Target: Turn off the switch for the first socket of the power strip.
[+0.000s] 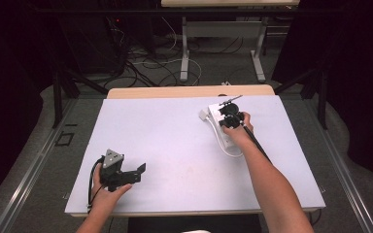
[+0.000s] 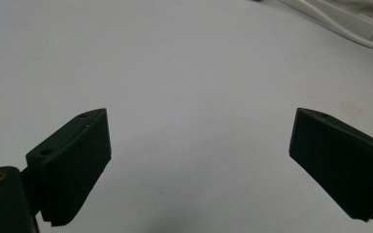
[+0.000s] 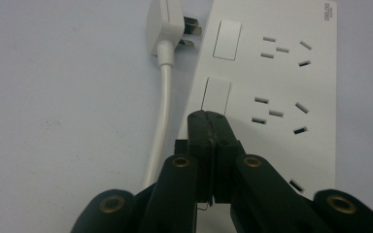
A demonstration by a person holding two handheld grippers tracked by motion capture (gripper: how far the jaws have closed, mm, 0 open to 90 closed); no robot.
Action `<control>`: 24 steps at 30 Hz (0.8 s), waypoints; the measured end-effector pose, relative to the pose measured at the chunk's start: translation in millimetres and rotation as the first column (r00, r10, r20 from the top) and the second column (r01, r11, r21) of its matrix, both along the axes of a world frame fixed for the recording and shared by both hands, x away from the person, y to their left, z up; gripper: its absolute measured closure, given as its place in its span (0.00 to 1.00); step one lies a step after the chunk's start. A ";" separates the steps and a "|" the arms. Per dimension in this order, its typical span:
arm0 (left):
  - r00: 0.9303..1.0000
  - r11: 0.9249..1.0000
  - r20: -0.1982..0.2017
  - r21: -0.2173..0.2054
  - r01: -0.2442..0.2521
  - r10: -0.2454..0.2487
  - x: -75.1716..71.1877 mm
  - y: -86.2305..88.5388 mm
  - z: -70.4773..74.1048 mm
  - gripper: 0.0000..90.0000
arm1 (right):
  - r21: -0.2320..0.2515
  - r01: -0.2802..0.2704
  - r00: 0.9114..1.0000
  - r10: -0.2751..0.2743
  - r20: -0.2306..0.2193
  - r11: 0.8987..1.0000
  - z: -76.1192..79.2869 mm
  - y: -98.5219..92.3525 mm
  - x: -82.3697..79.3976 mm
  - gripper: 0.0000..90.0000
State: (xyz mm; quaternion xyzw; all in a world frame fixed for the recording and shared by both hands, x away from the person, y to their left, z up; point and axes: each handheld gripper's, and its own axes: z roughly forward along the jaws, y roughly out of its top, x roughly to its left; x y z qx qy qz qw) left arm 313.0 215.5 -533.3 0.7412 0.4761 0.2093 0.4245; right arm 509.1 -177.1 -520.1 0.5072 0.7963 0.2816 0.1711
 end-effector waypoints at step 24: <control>1.000 1.000 -0.003 0.005 0.003 -0.003 -0.2 -1.1 -0.4 0.09 | 0.000 0.003 1.000 -0.003 0.006 1.000 -2.1 -0.1 -3.3 1.00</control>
